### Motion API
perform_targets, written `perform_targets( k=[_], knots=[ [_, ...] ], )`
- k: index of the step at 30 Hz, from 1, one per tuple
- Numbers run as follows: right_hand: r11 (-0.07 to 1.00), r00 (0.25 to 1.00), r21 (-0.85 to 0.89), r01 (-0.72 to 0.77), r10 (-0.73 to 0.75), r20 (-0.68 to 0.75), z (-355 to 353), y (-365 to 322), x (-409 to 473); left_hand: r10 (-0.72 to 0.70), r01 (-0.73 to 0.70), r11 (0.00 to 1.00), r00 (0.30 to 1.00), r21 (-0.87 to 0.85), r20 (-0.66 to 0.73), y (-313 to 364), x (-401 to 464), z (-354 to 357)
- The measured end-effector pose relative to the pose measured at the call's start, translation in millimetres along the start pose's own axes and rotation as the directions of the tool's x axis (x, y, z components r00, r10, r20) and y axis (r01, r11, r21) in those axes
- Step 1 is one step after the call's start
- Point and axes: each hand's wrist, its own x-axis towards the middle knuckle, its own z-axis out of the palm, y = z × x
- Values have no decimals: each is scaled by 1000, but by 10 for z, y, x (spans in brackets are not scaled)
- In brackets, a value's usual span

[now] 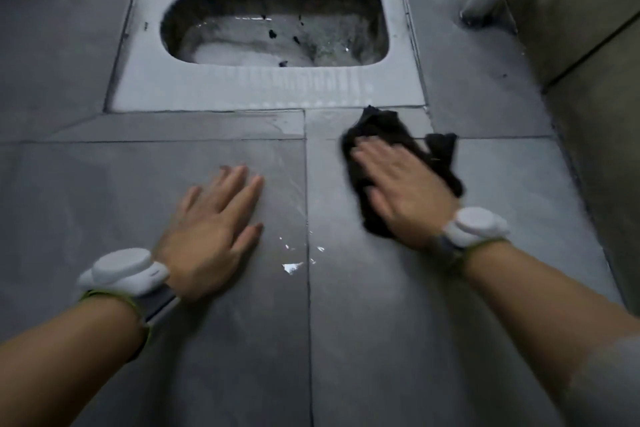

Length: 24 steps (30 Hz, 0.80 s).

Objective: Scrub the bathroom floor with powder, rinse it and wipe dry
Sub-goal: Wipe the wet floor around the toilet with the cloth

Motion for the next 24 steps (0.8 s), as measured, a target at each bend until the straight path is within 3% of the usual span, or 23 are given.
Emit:
perform_targets(
  k=[2, 4, 5, 6, 7, 9, 11, 13, 15, 17, 19, 20, 22, 23, 24],
  knots=[
    [936, 933, 9, -352, 352, -79, 0, 211, 34, -162, 157, 985, 984, 71, 72, -220, -141, -15],
    [700, 697, 51, -713, 715, -55, 27, 43, 377, -232, 222, 971, 964, 90, 126, -304, -194, 36],
    [613, 612, 71, -787, 790, -37, 32, -142, 584, -233, 223, 971, 963, 85, 136, -302, -194, 74],
    [613, 614, 89, -785, 789, -24, 46, -352, 780, -234, 225, 971, 963, 79, 132, -305, -186, 104],
    [684, 686, 104, -722, 727, -26, 85, -571, 954, -231, 224, 972, 966, 73, 115, -315, -183, 122],
    [868, 865, 91, -488, 495, -83, 156, -1057, 1143, -213, 207, 976, 973, 72, 88, -328, -180, 130],
    [969, 968, 71, -236, 240, -65, 160, -1364, 1019, -202, 198, 979, 977, 53, 74, -334, -165, 92],
    [998, 1000, 60, 12, -12, 2, 82, -1359, 656, -189, 189, 982, 981, -5, 34, -329, -222, 30],
    [994, 994, 47, 103, -105, 26, -3, -1093, 136, -148, 147, 988, 989, -52, -3, -250, -411, -9],
    [998, 998, 34, -55, 54, 33, -29, -767, -461, -92, 91, 995, 995, -45, -23, -125, -677, 27],
    [952, 952, 6, -305, 305, 39, -26, -540, -1095, -36, 37, 999, 999, -19, 8, 23, -943, 128],
    [898, 897, -2, -441, 441, 46, -44, -528, -1353, -27, 27, 1000, 999, -13, 32, 84, -1047, 179],
    [713, 712, -28, -700, 701, 38, -40, -749, -1671, -29, 32, 999, 996, -30, 82, 214, -1243, 274],
    [624, 623, -13, -782, 782, 17, -26, -969, -1699, -35, 39, 998, 995, -40, 92, 262, -1316, 317],
    [582, 582, 11, -813, 813, 4, -18, -1246, -1665, -41, 47, 997, 994, -56, 97, 294, -1375, 341]
  ],
)
